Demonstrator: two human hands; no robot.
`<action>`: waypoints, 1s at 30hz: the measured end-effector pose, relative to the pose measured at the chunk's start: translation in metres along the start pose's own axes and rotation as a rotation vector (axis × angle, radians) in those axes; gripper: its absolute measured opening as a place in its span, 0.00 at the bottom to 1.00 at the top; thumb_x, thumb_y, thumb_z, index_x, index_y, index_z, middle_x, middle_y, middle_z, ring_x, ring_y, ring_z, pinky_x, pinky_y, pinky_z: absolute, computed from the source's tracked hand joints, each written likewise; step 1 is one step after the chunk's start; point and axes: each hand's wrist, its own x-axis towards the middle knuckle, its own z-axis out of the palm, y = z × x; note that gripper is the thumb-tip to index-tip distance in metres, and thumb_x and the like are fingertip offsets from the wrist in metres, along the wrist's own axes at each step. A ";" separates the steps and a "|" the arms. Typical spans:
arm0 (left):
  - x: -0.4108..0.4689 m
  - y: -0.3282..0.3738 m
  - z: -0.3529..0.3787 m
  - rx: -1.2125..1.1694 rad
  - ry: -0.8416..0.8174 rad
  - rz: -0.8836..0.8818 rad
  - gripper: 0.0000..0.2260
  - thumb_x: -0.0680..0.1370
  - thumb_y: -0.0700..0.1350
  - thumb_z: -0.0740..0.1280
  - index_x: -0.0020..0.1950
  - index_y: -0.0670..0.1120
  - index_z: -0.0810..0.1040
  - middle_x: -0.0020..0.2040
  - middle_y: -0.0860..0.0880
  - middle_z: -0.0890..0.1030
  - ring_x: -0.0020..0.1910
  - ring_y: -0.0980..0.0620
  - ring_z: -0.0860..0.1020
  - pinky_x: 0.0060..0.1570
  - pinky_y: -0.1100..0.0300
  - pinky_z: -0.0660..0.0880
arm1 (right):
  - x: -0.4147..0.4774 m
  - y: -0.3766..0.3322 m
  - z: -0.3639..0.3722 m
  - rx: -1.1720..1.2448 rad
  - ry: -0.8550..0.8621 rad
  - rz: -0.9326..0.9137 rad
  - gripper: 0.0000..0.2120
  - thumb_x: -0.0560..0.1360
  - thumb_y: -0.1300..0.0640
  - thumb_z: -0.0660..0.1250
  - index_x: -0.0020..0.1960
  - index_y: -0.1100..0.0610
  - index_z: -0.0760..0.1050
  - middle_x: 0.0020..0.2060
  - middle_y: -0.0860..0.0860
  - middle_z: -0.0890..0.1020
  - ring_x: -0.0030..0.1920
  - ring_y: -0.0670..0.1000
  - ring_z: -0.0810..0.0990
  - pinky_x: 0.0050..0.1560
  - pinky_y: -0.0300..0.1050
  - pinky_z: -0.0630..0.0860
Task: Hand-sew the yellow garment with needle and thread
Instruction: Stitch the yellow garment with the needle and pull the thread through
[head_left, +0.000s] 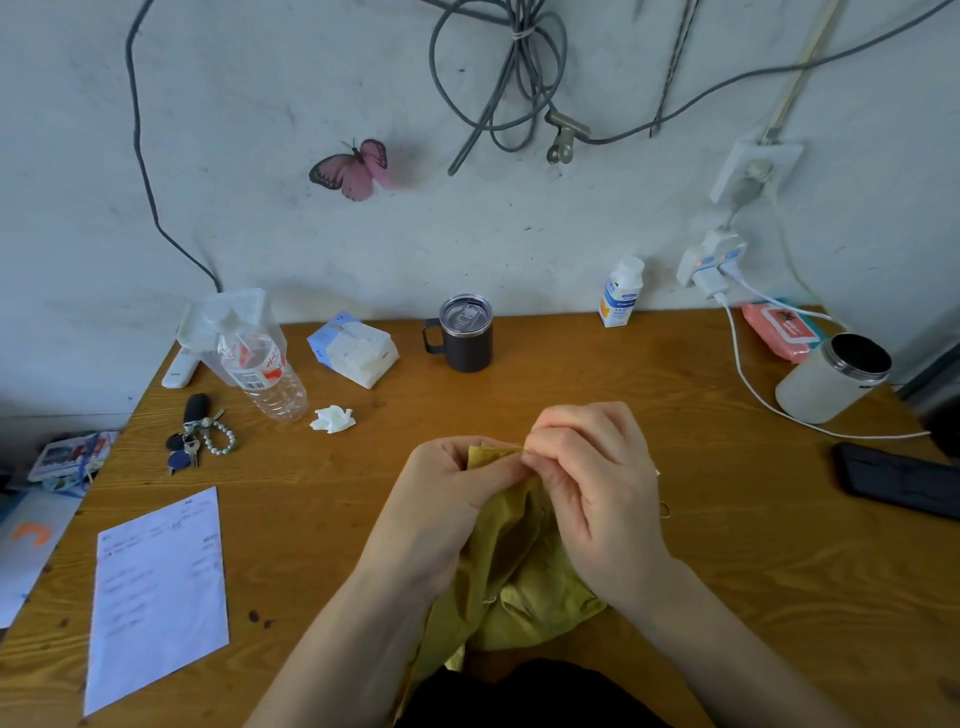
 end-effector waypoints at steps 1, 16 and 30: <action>0.000 0.001 0.001 0.004 0.008 0.008 0.05 0.72 0.43 0.72 0.39 0.44 0.85 0.40 0.40 0.85 0.40 0.46 0.84 0.43 0.54 0.82 | -0.001 0.001 0.001 -0.006 0.023 -0.016 0.09 0.75 0.61 0.62 0.40 0.61 0.80 0.41 0.53 0.81 0.44 0.50 0.72 0.37 0.52 0.73; 0.003 0.000 0.010 0.048 0.075 0.113 0.06 0.75 0.43 0.70 0.38 0.45 0.85 0.36 0.45 0.85 0.36 0.51 0.84 0.35 0.66 0.79 | -0.005 0.006 0.007 0.129 0.116 0.123 0.08 0.75 0.59 0.63 0.43 0.62 0.78 0.42 0.52 0.79 0.45 0.49 0.74 0.41 0.52 0.75; 0.001 -0.007 0.010 -0.019 0.128 0.010 0.07 0.75 0.43 0.69 0.40 0.44 0.85 0.39 0.43 0.86 0.39 0.46 0.84 0.39 0.60 0.81 | 0.011 -0.003 0.009 0.431 0.069 0.353 0.10 0.78 0.59 0.58 0.44 0.60 0.76 0.38 0.46 0.79 0.41 0.47 0.76 0.41 0.43 0.73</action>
